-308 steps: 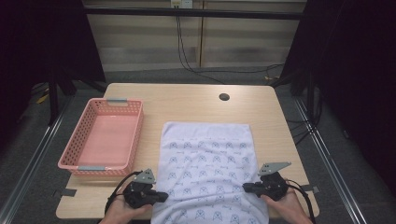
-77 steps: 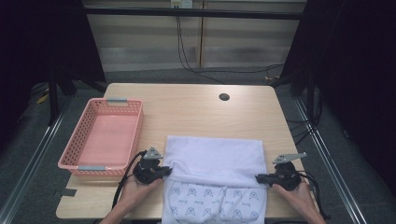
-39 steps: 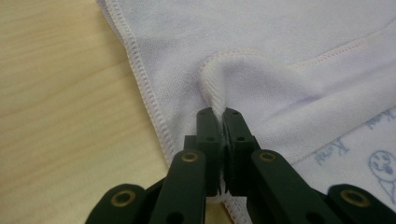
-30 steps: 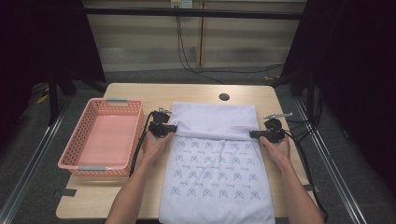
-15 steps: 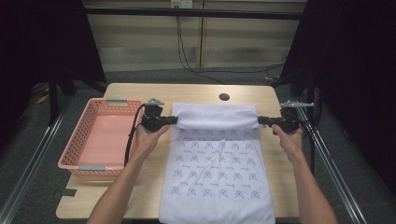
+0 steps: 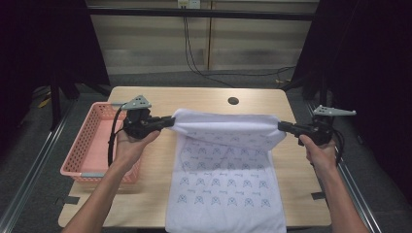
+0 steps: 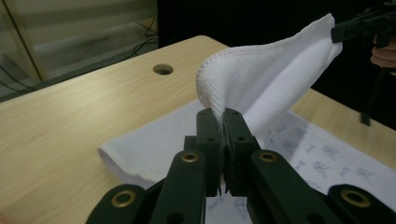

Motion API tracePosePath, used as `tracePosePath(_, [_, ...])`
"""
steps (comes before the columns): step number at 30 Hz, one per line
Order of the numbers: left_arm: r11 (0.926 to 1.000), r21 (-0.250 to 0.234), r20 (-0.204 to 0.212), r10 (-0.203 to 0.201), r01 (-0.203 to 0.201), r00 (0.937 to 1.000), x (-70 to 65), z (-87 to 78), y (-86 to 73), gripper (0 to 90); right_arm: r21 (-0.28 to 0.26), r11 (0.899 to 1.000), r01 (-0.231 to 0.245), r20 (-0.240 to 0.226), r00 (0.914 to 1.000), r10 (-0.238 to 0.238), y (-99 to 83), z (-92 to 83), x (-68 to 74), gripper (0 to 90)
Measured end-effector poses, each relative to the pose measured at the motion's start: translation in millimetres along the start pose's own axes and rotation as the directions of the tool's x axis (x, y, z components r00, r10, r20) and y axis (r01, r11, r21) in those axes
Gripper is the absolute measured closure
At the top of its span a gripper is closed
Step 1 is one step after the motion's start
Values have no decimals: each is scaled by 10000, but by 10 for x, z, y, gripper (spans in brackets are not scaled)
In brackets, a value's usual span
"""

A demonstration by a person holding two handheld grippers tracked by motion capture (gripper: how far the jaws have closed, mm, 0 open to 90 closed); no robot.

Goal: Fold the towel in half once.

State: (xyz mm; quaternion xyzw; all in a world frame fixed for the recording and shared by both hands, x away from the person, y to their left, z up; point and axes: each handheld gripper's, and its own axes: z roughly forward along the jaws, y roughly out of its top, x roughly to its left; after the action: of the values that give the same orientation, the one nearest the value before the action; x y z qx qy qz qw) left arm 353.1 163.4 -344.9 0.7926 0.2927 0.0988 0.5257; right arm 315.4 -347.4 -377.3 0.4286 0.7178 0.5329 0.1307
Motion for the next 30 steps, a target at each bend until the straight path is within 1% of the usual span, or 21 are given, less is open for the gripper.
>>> tracePosePath(1, [9999, -163, 144, -11, 14, 9999, -40, -60, 4, 869, -126, 9999, 62, -165, 9998, -64, 17, -76, 55, 878])
tracePosePath(2, [9994, -326, 322, -93, 103, 9994, -85, -120, 2, 869, -237, 9995, 198, -158, 9997, -202, 34, -156, 113, 879])
tracePosePath(4, [9985, -463, 338, 292, -276, 9990, -205, -226, -22, 869, -535, 9977, 413, -313, 9986, -430, 65, -325, 249, 879])
tracePosePath(6, [9983, -312, 378, 507, -496, 9980, -294, -263, -135, 868, -484, 9970, 610, -299, 9976, -624, 50, -415, 342, 878])
tracePosePath(8, [9990, 39, 512, 449, -452, 9977, -322, -223, -275, 867, -287, 9970, 715, -336, 9968, -725, -44, -450, 400, 878])
tracePosePath(10, [9985, 475, 634, 248, -278, 9977, -345, -162, -484, 867, 118, 9978, 649, -404, 9971, -644, -217, -436, 431, 878])
tracePosePath(12, [9976, 689, 898, -21, -41, 9960, -382, -128, -743, 865, 529, 9971, 540, -614, 9968, -507, -447, -411, 466, 877])
tracePosePath(14, [9960, 893, 984, -181, 93, 9950, -421, -116, -932, 861, 989, 9938, 502, -791, 9960, -424, -697, -393, 513, 875])
tracePosePath(15, [9933, 1114, 1037, -434, 317, 9937, -448, -105, -1033, 857, 1238, 9914, 426, -917, 9953, -314, -815, -390, 529, 873])
tracePosePath(16, [9900, 1365, 1093, -495, 343, 9928, -491, -97, -1125, 856, 1426, 9888, 446, -1021, 9943, -301, -926, -395, 545, 871])
tracePosePath(19, [9741, 2262, 1172, -295, 23, 9927, -601, -57, -1356, 833, 2142, 9758, 440, -1493, 9887, -118, -1192, -397, 581, 845])
tracePosePath(21, [9603, 2788, 1277, -463, 89, 9907, -626, -33, -1505, 831, 2813, 9577, 603, -1750, 9845, -106, -1317, -376, 636, 833])
tracePosePath(22, [9550, 2967, 1315, -421, 12, 9904, -632, -32, -1574, 831, 3123, 9471, 737, -1868, 9823, -148, -1369, -372, 668, 827])
tracePosePath(23, [9526, 3042, 1495, -441, -35, 9878, -633, -42, -1633, 831, 3300, 9401, 854, -1909, 9814, -221, -1410, -382, 697, 827])
tracePosePath(24, [9468, 3217, 1586, -560, 20, 9858, -635, -51, -1680, 830, 3328, 9388, 886, -2027, 9790, -206, -1444, -403, 720, 825])
tracePosePath(25, [9451, 3269, 1661, -554, -20, 9846, -647, -72, -1709, 828, 3378, 9368, 912, -2097, 9776, -195, -1468, -428, 739, 829])
tracePosePath(26, [9464, 3228, 1804, -485, -126, 9824, -668, -94, -1722, 828, 3411, 9349, 979, -2121, 9769, -249, -1484, -459, 752, 833])
tracePosePath(27, [9441, 3284, 1918, -380, -276, 9807, -686, -120, -1723, 822, 3405, 9356, 931, -2156, 9763, -187, -1498, -492, 758, 832])
tracePosePath(28, [9450, 3254, 2050, -364, -330, 9781, -706, -144, -1728, 814, 3370, 9373, 885, -2174, 9760, -140, -1510, -527, 764, 835])
tracePosePath(29, [9414, 3348, 2189, -360, -405, 9751, -707, -171, -1730, 805, 3316, 9392, 888, -2306, 9730, -106, -1522, -557, 772, 832])
tracePosePath(30, [9420, 3321, 2222, -290, -477, 9746, -702, -189, -1731, 786, 3301, 9398, 879, -2319, 9727, -95, -1527, -573, 774, 805])
